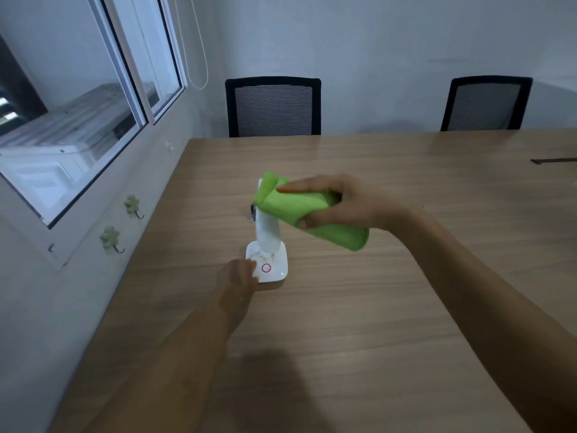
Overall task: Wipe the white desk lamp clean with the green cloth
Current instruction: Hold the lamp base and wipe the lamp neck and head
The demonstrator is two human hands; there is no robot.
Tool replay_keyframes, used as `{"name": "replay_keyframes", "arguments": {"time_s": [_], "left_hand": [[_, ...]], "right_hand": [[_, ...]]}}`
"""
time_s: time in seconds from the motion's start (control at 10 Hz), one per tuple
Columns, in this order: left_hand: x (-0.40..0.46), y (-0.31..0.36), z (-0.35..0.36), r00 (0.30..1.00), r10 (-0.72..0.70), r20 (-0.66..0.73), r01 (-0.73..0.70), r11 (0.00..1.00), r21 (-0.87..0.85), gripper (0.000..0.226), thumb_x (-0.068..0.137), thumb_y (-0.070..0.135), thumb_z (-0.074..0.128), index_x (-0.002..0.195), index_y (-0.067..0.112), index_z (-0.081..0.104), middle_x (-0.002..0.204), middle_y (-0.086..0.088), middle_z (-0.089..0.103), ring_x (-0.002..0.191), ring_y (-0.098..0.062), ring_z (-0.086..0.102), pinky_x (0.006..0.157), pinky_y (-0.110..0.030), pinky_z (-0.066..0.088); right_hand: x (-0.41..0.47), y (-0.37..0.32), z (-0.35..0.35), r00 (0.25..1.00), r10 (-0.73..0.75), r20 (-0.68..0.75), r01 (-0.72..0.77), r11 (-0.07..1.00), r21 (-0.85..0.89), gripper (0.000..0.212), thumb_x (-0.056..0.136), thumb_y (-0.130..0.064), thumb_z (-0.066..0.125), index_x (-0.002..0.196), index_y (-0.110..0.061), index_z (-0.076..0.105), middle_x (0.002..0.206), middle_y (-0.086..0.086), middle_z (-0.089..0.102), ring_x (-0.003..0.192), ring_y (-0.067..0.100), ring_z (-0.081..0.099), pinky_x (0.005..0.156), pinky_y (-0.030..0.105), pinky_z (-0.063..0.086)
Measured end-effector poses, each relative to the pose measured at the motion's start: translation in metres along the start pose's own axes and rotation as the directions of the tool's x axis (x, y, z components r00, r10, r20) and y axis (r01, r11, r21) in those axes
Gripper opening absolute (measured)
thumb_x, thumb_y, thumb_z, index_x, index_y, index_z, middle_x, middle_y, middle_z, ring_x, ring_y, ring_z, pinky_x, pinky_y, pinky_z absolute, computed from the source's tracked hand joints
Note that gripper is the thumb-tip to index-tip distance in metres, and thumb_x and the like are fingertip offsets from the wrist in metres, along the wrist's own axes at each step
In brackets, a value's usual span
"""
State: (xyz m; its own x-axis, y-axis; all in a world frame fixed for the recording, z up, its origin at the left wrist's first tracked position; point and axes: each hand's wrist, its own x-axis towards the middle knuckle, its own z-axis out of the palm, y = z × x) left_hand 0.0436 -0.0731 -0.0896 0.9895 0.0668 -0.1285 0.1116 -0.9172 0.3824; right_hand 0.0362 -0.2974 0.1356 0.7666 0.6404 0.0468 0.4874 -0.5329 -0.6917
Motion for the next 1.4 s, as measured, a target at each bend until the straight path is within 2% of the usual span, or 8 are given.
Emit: {"name": "replay_keyframes", "arguments": {"time_s": [0.3, 0.5, 0.6, 0.8, 1.0, 1.1, 1.2, 1.4], "left_hand": [[-0.004, -0.013, 0.005, 0.988, 0.036, -0.148, -0.027, 0.998, 0.061, 0.042, 0.088, 0.032, 0.055, 0.123, 0.01, 0.062, 0.12, -0.015, 0.064, 0.109, -0.033, 0.063, 0.094, -0.03, 0.042], [-0.006, 0.007, 0.004, 0.994, 0.021, -0.108, -0.046, 0.971, -0.233, 0.042, 0.093, 0.0, 0.049, 0.134, -0.008, 0.045, 0.142, -0.024, 0.045, 0.133, -0.034, 0.042, 0.049, 0.008, 0.033], [0.018, -0.017, 0.014, 0.987, 0.159, 0.027, -0.161, 0.979, 0.126, 0.041, 0.091, 0.021, 0.056, 0.13, 0.008, 0.055, 0.137, -0.013, 0.055, 0.125, -0.03, 0.051, 0.087, -0.005, 0.043], [0.025, -0.027, 0.018, 1.0, -0.004, 0.031, 0.003, 0.999, 0.032, 0.039, 0.083, 0.03, 0.063, 0.119, 0.015, 0.062, 0.124, -0.007, 0.064, 0.108, -0.024, 0.06, 0.084, -0.024, 0.043], [-0.009, -0.002, 0.011, 0.961, -0.055, -0.272, 0.01, 0.987, -0.163, 0.035, 0.092, 0.001, 0.05, 0.125, -0.01, 0.051, 0.11, -0.003, 0.049, 0.069, 0.003, 0.063, 0.058, 0.008, 0.036], [0.003, -0.021, 0.017, 0.956, 0.078, -0.282, -0.108, 0.99, -0.093, 0.038, 0.088, 0.03, 0.055, 0.115, 0.005, 0.065, 0.115, -0.01, 0.064, 0.099, -0.021, 0.063, 0.092, -0.002, 0.036], [0.014, -0.014, 0.003, 0.997, -0.06, 0.039, 0.059, 0.997, 0.04, 0.036, 0.086, 0.032, 0.059, 0.119, 0.016, 0.061, 0.126, -0.008, 0.062, 0.116, -0.027, 0.058, 0.099, -0.032, 0.046], [0.021, -0.007, -0.002, 0.993, -0.047, 0.105, 0.025, 0.979, 0.202, 0.047, 0.092, 0.035, 0.049, 0.135, 0.015, 0.048, 0.14, -0.01, 0.051, 0.127, -0.028, 0.049, 0.108, -0.039, 0.04]], "right_hand": [[0.021, 0.006, 0.023, 0.994, 0.069, 0.09, -0.058, 0.991, -0.119, 0.058, 0.076, -0.031, 0.075, 0.126, -0.05, 0.052, 0.113, -0.011, 0.052, 0.101, 0.009, 0.052, 0.081, 0.015, 0.043], [-0.005, -0.01, 0.006, 0.964, 0.065, 0.258, -0.034, 0.992, -0.125, 0.057, 0.075, -0.025, 0.076, 0.114, -0.06, 0.054, 0.102, -0.027, 0.056, 0.097, 0.004, 0.058, 0.084, 0.014, 0.045], [0.01, -0.008, 0.0, 0.999, 0.02, 0.047, -0.014, 0.993, -0.116, 0.055, 0.078, -0.026, 0.074, 0.122, -0.052, 0.054, 0.105, -0.019, 0.053, 0.099, 0.006, 0.053, 0.083, 0.015, 0.042], [0.033, 0.0, 0.016, 0.994, 0.102, 0.028, -0.096, 0.983, -0.158, 0.056, 0.078, -0.03, 0.072, 0.127, -0.047, 0.052, 0.11, -0.01, 0.051, 0.106, 0.014, 0.052, 0.091, 0.025, 0.044], [0.006, -0.008, 0.009, 0.947, 0.071, 0.312, -0.04, 0.994, -0.104, 0.054, 0.074, -0.023, 0.075, 0.106, -0.063, 0.057, 0.118, -0.017, 0.063, 0.105, 0.009, 0.06, 0.093, 0.023, 0.049], [0.008, -0.003, 0.003, 0.991, 0.032, 0.13, -0.043, 0.996, 0.077, 0.055, 0.077, -0.018, 0.075, 0.119, -0.05, 0.058, 0.122, -0.019, 0.062, 0.099, -0.001, 0.06, 0.083, 0.008, 0.047], [0.028, 0.003, 0.005, 0.999, 0.054, -0.002, -0.054, 0.997, 0.058, 0.054, 0.078, -0.022, 0.074, 0.123, -0.047, 0.057, 0.121, -0.022, 0.055, 0.098, -0.001, 0.057, 0.08, 0.009, 0.045], [0.07, 0.019, 0.011, 0.977, 0.199, -0.08, -0.201, 0.98, -0.01, 0.052, 0.08, -0.03, 0.069, 0.128, -0.044, 0.053, 0.136, -0.007, 0.053, 0.107, 0.015, 0.055, 0.086, 0.025, 0.043]]}}
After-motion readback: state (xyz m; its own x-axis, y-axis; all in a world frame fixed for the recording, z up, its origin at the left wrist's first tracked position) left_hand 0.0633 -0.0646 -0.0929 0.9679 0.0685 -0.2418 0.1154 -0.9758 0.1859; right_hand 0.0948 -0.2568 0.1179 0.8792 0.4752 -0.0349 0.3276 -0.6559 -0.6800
